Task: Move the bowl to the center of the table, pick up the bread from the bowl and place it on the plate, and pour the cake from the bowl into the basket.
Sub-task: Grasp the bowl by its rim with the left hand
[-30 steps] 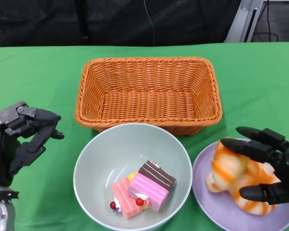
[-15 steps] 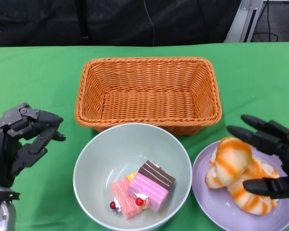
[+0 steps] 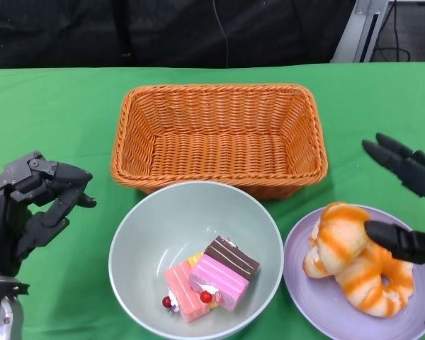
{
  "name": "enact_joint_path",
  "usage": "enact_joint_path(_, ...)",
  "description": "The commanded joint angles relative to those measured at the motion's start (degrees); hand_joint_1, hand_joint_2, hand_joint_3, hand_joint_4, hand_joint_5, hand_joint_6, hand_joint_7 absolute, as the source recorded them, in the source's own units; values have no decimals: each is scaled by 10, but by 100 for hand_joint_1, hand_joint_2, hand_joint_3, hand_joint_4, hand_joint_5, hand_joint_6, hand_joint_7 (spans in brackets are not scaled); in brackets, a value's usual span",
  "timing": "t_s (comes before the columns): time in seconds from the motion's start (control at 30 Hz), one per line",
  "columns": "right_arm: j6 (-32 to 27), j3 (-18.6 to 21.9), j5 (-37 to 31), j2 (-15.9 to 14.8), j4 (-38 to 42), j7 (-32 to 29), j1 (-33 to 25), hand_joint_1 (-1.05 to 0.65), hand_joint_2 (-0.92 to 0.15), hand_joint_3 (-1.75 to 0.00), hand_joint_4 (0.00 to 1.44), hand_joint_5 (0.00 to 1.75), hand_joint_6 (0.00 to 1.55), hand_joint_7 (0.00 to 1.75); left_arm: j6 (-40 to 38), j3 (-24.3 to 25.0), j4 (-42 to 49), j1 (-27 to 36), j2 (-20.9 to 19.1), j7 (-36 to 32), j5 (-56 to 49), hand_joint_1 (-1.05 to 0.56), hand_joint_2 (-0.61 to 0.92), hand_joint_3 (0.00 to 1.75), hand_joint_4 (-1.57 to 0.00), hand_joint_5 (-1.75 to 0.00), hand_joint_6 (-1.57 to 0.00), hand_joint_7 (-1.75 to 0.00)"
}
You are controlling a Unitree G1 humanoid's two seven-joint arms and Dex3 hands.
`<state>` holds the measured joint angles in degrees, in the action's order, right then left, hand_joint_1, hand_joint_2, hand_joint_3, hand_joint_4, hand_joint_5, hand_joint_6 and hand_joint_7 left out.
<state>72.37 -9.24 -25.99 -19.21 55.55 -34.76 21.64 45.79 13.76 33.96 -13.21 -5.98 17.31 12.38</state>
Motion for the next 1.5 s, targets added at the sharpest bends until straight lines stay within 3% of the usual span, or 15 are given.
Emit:
enact_joint_path(0.03,-1,14,83,7,3,74,-3,-67,-92,-25,67,23,65,7,8,4,-4,-1,-13,-2,1,-19,92,27,-89,-118,-99,-80)
enact_joint_path(0.13,-5,28,126,16,0,125,-6,-54,-92,-19,72,27,71,9,8,3,-9,0,-14,-6,-3,-19,92,26,-90,-116,-103,-72)
enact_joint_path(0.2,-1,41,134,24,7,136,-2,-22,-92,-18,82,36,88,15,9,4,-14,0,-15,-8,-5,-19,92,25,-90,-114,-104,-68)
enact_joint_path(0.27,10,53,136,30,17,145,4,-9,-89,-22,86,46,98,19,10,6,-18,1,-17,-16,-15,-20,92,24,-90,-114,-105,-66)
enact_joint_path(0.37,17,64,141,38,25,161,8,-12,-69,-56,82,67,102,22,18,4,-21,4,-22,-28,-36,-20,92,23,-90,-113,-106,-64)
enact_joint_path(0.43,12,73,141,43,22,168,5,-14,-66,-62,80,70,100,21,23,4,-25,6,-24,-41,-52,-22,92,21,-88,-112,-105,-61)
enact_joint_path(0.57,-1,84,126,48,8,170,-2,-14,-77,-43,77,72,95,14,25,2,-50,15,-25,-57,-65,-22,92,12,-84,-91,-106,-32)
enact_joint_path(0.77,-10,94,127,54,-2,182,-8,-13,-79,-38,75,71,94,11,11,-12,-91,33,-27,-47,-58,-21,91,9,-78,-76,-99,-14)
enact_joint_path(0.83,-9,97,123,54,-2,181,-8,-15,-84,-29,76,69,95,9,5,-21,-104,42,-28,-40,-56,-20,91,8,-77,-60,-96,-6)
enact_joint_path(0.97,-8,101,124,54,0,185,-7,-16,-86,-22,77,67,94,7,20,-37,-120,61,-36,-45,-83,-19,92,6,-79,-23,-85,-1)
enact_joint_path(1.17,-8,109,142,61,0,205,-5,-7,-90,-23,79,69,104,10,43,-48,-134,80,-41,-50,-97,-19,92,6,-80,-11,-78,0)
enact_joint_path(1.23,-6,111,147,63,3,212,-3,-5,-88,-31,80,71,106,11,54,-48,-134,84,-46,-54,-111,-21,92,5,-81,-9,-77,0)
enact_joint_path(1.33,-7,115,158,67,5,223,-1,-4,-67,-71,79,76,108,13,68,-50,-134,90,-58,-53,-129,-22,92,6,-76,-5,-72,0)
enact_joint_path(1.5,-6,120,152,69,6,223,0,-5,-64,-78,79,76,109,13,83,-46,-131,97,-70,-58,-137,-33,92,6,-61,0,-58,0)
